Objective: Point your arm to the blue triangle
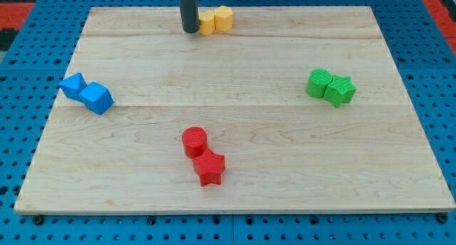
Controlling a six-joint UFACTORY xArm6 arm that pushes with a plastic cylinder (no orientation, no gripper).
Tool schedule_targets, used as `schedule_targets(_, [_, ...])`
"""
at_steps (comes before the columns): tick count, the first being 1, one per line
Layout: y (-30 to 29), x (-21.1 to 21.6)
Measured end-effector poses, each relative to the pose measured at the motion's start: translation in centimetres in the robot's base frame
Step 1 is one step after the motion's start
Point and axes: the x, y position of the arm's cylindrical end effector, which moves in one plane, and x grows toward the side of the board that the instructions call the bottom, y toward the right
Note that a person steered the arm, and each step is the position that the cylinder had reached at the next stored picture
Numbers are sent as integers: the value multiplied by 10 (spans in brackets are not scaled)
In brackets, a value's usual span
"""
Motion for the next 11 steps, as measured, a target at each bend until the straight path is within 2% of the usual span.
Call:
schedule_targets(1, [2,4])
schedule_targets(3, [13,63])
schedule_targets(4, [30,68])
schedule_targets(5, [48,116])
schedule_targets(6, [22,119])
schedule_targets(8, [-111,98])
schedule_targets(9, [-190,111])
schedule_targets(10, [-225,122])
schedule_targets(11, [-181,160])
